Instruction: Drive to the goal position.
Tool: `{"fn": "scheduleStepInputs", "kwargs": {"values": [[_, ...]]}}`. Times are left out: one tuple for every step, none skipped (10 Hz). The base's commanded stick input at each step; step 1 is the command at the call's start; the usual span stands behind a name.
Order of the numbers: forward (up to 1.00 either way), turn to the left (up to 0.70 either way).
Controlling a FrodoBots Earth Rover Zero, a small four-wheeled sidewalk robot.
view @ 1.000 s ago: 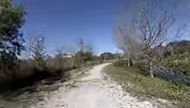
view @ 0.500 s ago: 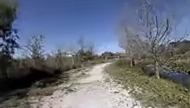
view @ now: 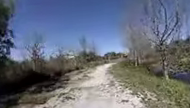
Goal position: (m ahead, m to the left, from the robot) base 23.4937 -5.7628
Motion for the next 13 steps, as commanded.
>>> {"fn": "scheduleStepInputs", "kwargs": {"values": [[0.7,0.0],[0.7,0.0],[0.7,0.0],[0.7,0.0],[0.7,0.0],[0.7,0.0],[0.7,0.0],[0.7,0.0],[0.7,-0.02],[0.7,-0.34],[0.7,-0.35],[0.7,-0.35],[0.7,-0.35]]}}
